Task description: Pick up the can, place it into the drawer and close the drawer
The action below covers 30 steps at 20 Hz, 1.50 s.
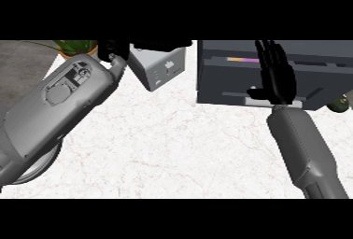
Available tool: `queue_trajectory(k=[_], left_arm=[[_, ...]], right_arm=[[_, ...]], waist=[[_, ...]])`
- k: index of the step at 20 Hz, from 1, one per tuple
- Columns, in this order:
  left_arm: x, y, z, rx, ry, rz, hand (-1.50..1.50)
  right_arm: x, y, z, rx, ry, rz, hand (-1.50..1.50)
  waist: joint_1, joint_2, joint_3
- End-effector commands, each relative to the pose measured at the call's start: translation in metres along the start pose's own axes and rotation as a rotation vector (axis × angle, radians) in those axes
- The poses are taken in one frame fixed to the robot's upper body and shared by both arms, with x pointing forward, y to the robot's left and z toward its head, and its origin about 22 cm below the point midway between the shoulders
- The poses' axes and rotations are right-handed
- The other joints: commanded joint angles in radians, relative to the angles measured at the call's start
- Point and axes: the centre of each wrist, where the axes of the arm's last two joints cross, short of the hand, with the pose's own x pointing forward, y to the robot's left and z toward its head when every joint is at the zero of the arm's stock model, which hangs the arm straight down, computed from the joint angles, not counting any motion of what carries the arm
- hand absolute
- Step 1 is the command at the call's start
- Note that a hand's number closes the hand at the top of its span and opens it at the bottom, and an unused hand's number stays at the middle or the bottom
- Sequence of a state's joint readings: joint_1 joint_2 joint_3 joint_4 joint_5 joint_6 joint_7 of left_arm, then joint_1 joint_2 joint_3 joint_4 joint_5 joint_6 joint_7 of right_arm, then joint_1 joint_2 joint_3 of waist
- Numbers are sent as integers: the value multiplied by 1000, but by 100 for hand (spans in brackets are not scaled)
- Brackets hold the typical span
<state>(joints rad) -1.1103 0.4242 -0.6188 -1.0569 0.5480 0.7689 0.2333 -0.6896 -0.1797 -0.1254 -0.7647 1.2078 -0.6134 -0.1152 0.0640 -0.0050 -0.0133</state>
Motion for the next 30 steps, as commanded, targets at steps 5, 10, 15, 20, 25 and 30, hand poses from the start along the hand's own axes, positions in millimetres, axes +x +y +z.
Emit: queue_trajectory(k=[5, 10, 15, 20, 25, 30], left_arm=[[-14, 18, 20, -9, 13, -2, -150], [-15, 21, 24, -17, 12, -9, -150], [-22, 21, 37, -24, 7, -2, -150], [-38, 38, 48, -46, 1, -14, -150], [-39, 44, 51, -34, -13, -19, -150], [-45, 41, 52, -8, -2, -11, -150]], right_arm=[[15, 6, -36, -17, 39, -4, -150], [23, -6, -61, -31, 31, -1, -150], [36, -17, -80, -37, 41, -16, -150], [32, -16, -80, -51, 67, -25, -150], [37, -21, -87, -37, 27, -84, -150], [55, -20, -90, -80, 42, -324, -150]], waist=[[26, 23, 15], [26, 31, 16], [34, 32, 16], [45, 36, 15], [44, 39, 17], [19, 32, 19]])
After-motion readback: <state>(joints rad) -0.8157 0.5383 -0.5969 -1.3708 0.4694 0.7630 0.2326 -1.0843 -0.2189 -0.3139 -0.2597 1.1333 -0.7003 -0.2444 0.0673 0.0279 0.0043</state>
